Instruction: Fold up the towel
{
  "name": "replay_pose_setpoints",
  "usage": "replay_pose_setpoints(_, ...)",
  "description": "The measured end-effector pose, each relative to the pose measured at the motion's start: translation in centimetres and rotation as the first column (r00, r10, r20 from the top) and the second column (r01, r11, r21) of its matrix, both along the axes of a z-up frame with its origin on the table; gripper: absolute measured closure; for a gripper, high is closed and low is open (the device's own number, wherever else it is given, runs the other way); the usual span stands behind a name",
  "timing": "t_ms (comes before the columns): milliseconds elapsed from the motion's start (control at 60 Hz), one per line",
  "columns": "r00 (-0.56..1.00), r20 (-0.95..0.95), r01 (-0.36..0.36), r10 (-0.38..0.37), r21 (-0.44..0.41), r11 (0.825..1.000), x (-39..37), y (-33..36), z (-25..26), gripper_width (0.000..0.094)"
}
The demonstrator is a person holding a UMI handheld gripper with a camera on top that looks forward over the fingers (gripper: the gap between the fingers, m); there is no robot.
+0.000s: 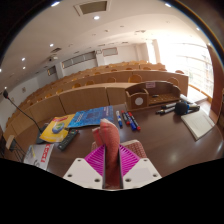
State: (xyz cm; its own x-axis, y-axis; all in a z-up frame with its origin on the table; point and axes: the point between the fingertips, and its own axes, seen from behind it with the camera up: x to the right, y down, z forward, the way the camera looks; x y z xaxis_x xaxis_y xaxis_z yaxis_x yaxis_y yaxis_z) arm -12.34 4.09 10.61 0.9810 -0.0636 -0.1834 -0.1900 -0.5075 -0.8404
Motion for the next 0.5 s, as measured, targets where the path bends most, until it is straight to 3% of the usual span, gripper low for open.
replay_pose_setpoints(133,0.986,0.143,0.096,-0.087,-0.057,0.994,7.4,-1.2,-3.1,0.0219)
replay_pose_setpoints(183,0.976,0.190,0.121,-0.111,-0.042,0.992,9.1,-2.2,-2.2,0.0104)
replay_pose_setpoints(317,0.971,0.200,0.128,-0.128,0.008,0.992,10.3,-5.3,1.1,0.0084)
replay_pose_setpoints(500,0.971,0.225,0.078,-0.084,0.033,0.996,8.1,-11.1,4.6,0.0087)
